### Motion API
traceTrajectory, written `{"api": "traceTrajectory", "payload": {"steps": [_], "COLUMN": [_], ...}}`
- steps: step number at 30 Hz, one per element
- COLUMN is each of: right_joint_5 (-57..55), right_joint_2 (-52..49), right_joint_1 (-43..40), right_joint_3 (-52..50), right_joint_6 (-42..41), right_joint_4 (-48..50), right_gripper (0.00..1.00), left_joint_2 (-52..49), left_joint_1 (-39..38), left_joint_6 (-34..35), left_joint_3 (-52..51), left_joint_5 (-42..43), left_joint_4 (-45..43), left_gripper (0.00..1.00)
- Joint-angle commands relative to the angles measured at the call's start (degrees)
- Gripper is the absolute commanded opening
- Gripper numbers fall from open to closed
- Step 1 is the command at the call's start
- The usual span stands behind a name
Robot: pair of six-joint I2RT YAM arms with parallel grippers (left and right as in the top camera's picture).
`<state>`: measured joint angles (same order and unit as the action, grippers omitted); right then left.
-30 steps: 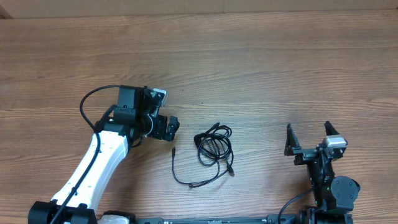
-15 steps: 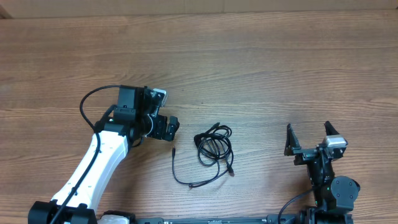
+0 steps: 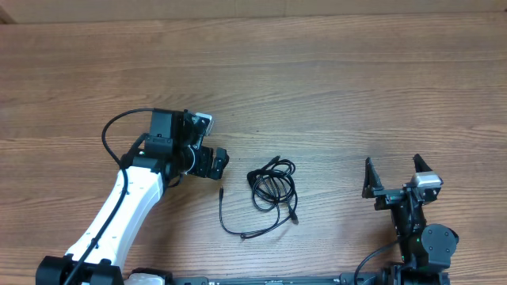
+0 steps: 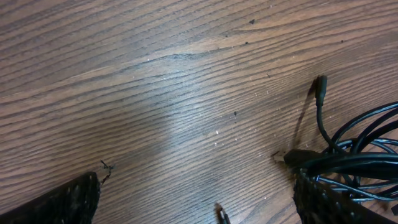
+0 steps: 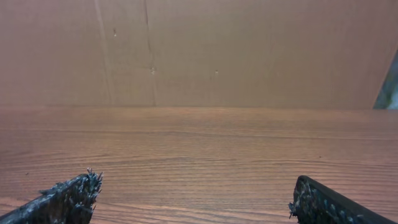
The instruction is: Untangle cables
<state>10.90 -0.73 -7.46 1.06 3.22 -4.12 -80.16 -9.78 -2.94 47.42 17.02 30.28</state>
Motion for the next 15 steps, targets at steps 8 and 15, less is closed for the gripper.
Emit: {"api": "traceTrajectory", "payload": {"steps": [8,15], "right_joint_5": [-0.61,-0.61], "right_joint_2": [0.57,0.57], "right_joint_1": [-0.11,-0.11], "right_joint_3": [-0.59,-0.59], "right_joint_6": [-0.22,-0.22], "right_joint_4": [0.22,0.22], "right_gripper": [1.00,1.00], "left_joint_2": [-0.42,-0.42], "left_joint_1": [-0.44,-0.44], "left_joint_6": [0.85,1.68], "left_joint_3": [1.60,1.57], "left_joint_5": [1.09,1.07], "left_joint_4": [0.15,0.11], "left_gripper": [1.00,0.99]}}
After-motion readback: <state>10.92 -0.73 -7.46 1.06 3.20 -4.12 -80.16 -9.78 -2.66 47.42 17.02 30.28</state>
